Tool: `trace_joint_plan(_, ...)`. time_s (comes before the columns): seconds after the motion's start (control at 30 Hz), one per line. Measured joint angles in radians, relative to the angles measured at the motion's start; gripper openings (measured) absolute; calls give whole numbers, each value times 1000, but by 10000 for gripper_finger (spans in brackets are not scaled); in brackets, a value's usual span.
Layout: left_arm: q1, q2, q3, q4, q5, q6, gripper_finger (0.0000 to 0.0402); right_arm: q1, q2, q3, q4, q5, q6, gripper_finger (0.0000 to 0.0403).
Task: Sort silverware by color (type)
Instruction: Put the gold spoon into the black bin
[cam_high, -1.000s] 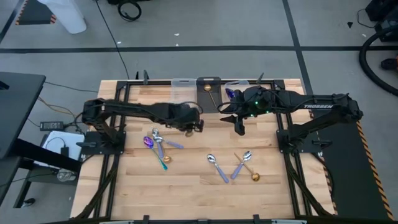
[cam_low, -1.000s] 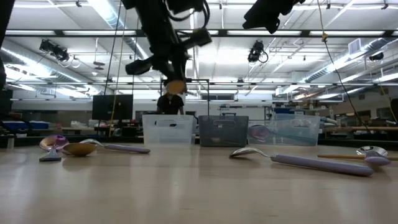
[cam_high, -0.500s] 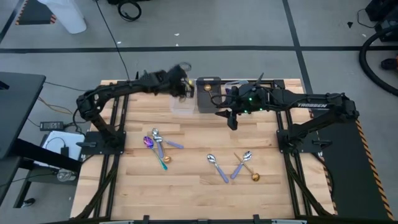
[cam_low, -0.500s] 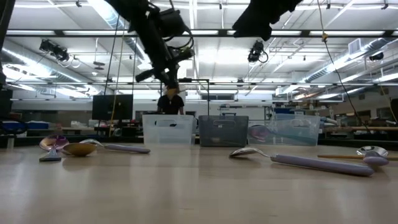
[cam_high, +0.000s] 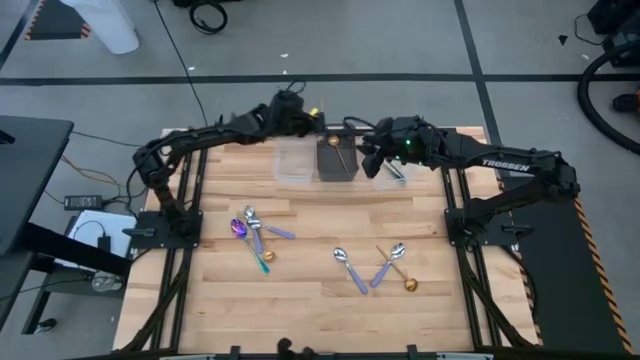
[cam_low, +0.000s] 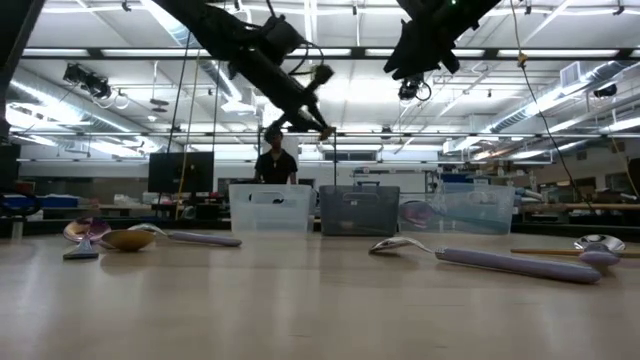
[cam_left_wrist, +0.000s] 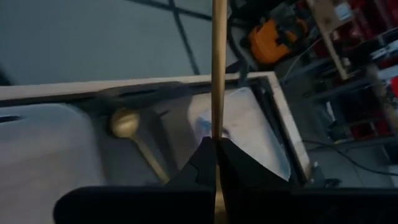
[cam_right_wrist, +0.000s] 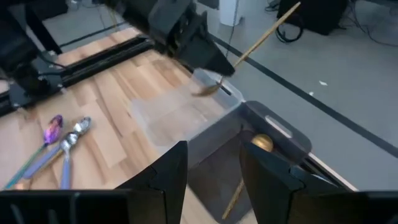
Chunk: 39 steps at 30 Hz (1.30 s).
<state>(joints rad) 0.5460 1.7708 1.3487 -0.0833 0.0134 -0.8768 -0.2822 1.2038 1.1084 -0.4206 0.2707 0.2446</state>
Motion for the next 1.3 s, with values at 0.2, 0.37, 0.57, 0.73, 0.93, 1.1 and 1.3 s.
trace_joint_plan(0.2, -63, 93, 0, 100, -72, -27, 11, -8, 0, 0, 1, -6, 25, 155)
trace_joint_plan(0.37, -75, 139, -1, 114, -21, 73, 12, 1, 0, 0, -15, -32, 26, 155)
trace_joint_plan(0.57, -113, 137, -1, 98, 5, 337, 13, -41, 0, 0, -79, -126, 23, 155)
trace_joint_plan(0.73, -151, 120, -1, 17, 9, 534, 13, -111, -1, 0, -87, -292, -17, 155)
trace_joint_plan(0.93, -196, 63, 0, -38, -36, 816, 13, -200, -11, 29, -114, -408, -51, 157)
trace_joint_plan(1.1, -223, 10, 0, -110, -174, 1071, 13, -248, -13, 125, -158, -436, -114, 166)
trace_joint_plan(1.3, -262, -26, 0, -131, -310, 1485, 13, -299, -13, 185, -209, -533, -74, 184)
